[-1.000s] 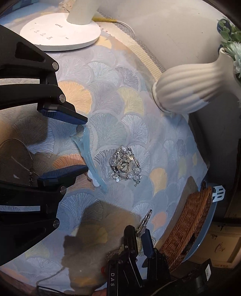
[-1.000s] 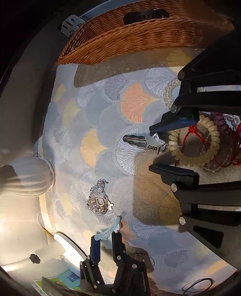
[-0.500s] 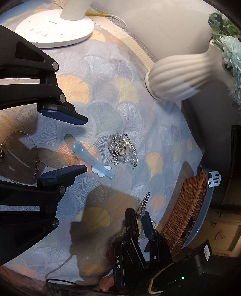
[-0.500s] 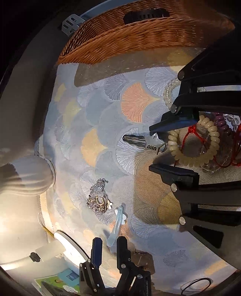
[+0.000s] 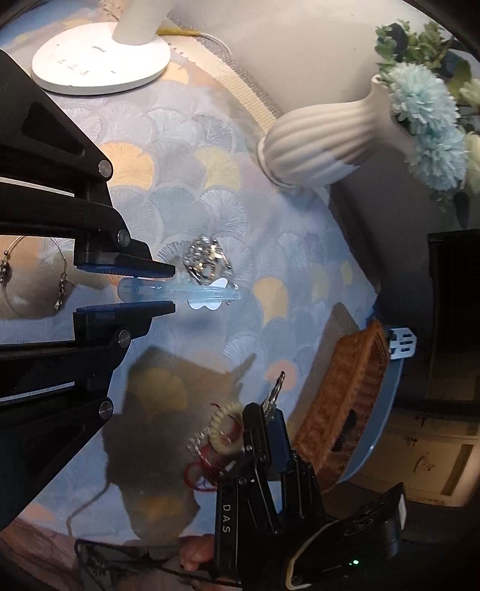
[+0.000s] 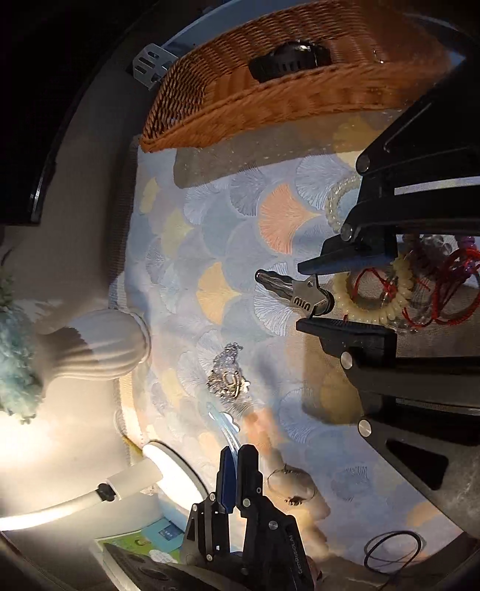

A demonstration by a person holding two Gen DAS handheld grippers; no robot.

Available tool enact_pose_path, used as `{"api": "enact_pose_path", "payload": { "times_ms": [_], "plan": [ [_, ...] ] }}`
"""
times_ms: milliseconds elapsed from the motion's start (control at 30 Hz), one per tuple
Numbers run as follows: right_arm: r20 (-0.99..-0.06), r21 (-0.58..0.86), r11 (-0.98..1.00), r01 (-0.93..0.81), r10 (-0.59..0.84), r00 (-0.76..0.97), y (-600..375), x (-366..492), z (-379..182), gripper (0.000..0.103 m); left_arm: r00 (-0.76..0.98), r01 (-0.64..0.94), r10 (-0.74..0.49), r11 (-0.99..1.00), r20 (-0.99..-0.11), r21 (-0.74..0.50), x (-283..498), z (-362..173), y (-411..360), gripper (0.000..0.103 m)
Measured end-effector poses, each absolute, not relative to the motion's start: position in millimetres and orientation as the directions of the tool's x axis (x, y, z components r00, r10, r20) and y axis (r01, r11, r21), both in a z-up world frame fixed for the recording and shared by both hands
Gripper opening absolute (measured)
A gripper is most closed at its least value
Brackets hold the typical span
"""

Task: Organize jewelry
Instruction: 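Carry the clip and clipper into the wicker basket and open both tools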

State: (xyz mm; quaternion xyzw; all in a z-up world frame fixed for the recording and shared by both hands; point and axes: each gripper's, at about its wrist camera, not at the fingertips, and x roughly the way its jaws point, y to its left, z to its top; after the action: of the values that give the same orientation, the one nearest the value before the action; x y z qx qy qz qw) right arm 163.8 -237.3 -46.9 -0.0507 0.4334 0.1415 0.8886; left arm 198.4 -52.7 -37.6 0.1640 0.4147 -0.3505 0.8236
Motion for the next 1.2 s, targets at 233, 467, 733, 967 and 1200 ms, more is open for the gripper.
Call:
{"api": "enact_pose_path", "payload": {
  "times_ms": [233, 467, 733, 967, 1200],
  "plan": [
    [-0.675, 0.092, 0.972, -0.218, 0.222, 0.704, -300, 128, 18, 0.026, 0.455, 0.738, -0.506, 0.674, -0.733, -0.008, 182, 29, -96, 0.012],
    [-0.647, 0.146, 0.989, -0.027, 0.116, 0.754, -408, 120, 45, 0.026, 0.461, 0.762, -0.562, 0.647, -0.686, -0.017, 180, 77, -178, 0.012],
    [-0.728, 0.27, 0.959, 0.081, 0.148, 0.669, -477, 153, 5, 0.026, 0.386, 0.733, -0.564, 0.668, -0.73, -0.128, 231, 59, -269, 0.012],
    [-0.798, 0.288, 0.947, 0.143, 0.155, 0.583, -493, 189, -38, 0.026, 0.291, 0.681, -0.557, 0.692, -0.778, -0.241, 284, 13, -319, 0.012],
    [-0.836, 0.235, 0.957, 0.167, 0.112, 0.537, -496, 200, -57, 0.026, 0.223, 0.648, -0.539, 0.705, -0.812, -0.29, 319, -31, -340, 0.012]
  ]
}}
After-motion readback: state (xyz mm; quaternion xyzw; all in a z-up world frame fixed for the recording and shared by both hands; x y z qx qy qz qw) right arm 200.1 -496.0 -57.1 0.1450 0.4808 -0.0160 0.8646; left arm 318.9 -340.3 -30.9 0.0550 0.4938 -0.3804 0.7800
